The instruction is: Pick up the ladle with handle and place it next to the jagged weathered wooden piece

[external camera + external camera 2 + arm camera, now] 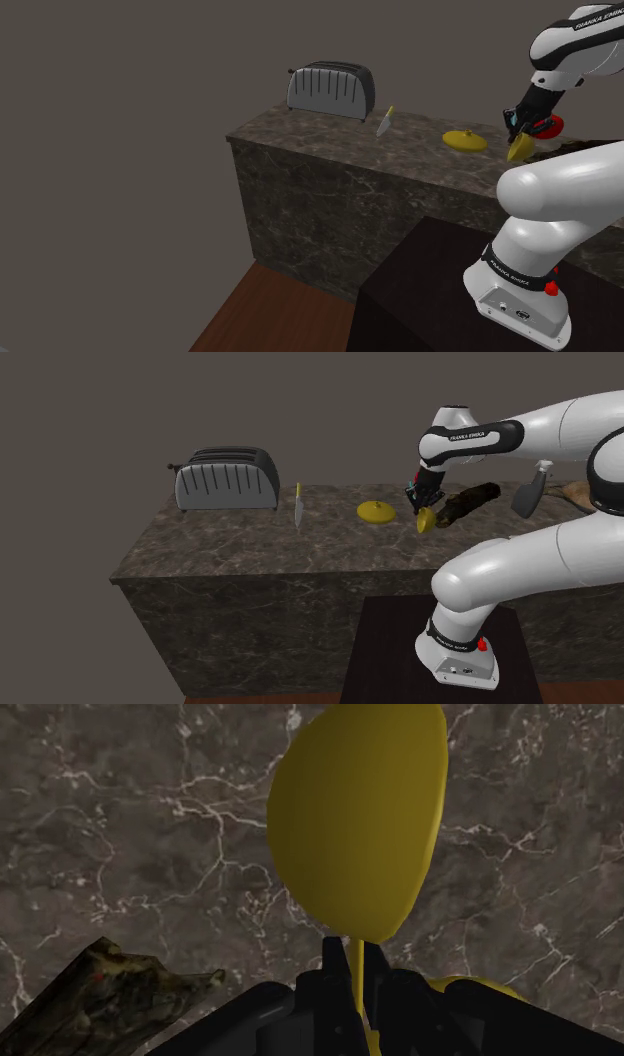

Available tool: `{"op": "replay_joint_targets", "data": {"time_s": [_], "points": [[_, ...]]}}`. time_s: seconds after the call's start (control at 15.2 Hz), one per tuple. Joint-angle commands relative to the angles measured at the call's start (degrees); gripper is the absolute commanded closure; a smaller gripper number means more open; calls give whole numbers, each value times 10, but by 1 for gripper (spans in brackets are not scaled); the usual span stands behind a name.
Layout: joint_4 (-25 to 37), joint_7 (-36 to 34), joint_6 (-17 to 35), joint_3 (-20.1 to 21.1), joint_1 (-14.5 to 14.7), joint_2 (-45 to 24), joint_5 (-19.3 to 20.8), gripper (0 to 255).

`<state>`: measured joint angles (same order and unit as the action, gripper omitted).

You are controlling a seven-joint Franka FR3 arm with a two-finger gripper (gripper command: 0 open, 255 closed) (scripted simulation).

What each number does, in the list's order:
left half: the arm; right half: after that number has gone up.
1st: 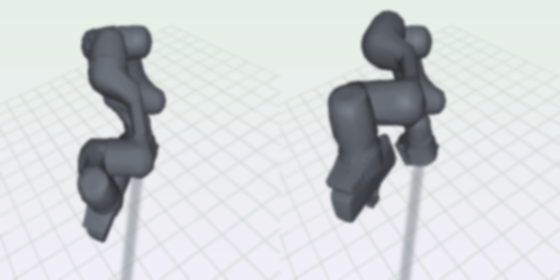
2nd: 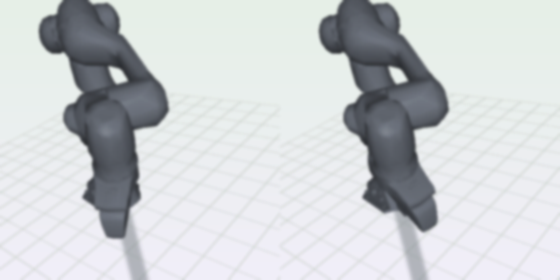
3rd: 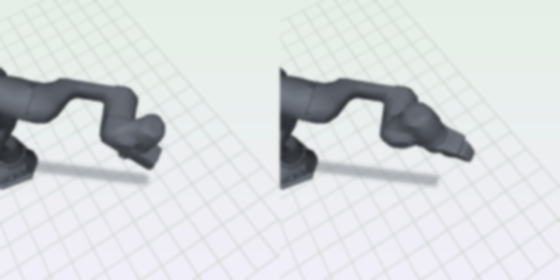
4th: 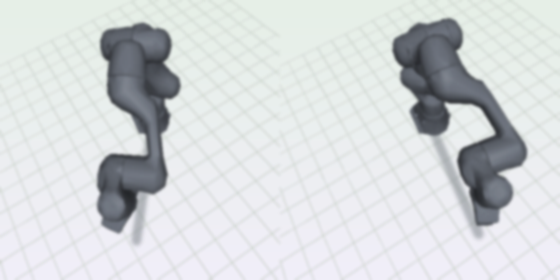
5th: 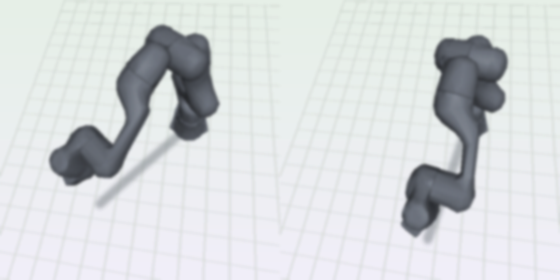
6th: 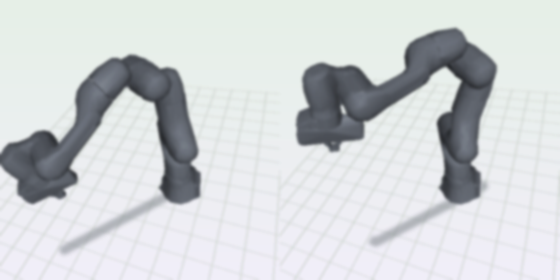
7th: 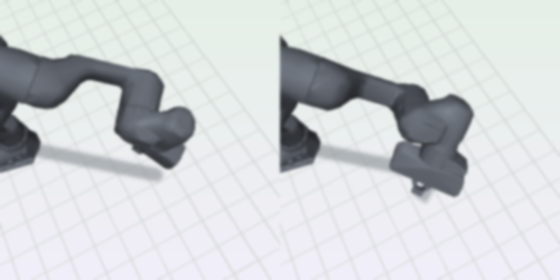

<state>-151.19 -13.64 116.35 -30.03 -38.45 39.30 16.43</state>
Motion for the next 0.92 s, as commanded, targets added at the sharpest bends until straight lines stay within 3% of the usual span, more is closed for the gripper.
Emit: {"op": "replay_joint_targets", "data": {"time_s": [0.0,0.86], "points": [[-12,0,20,-6,0,-7,3,255],[-74,9,146,-47,5,-72,18,255]]}}
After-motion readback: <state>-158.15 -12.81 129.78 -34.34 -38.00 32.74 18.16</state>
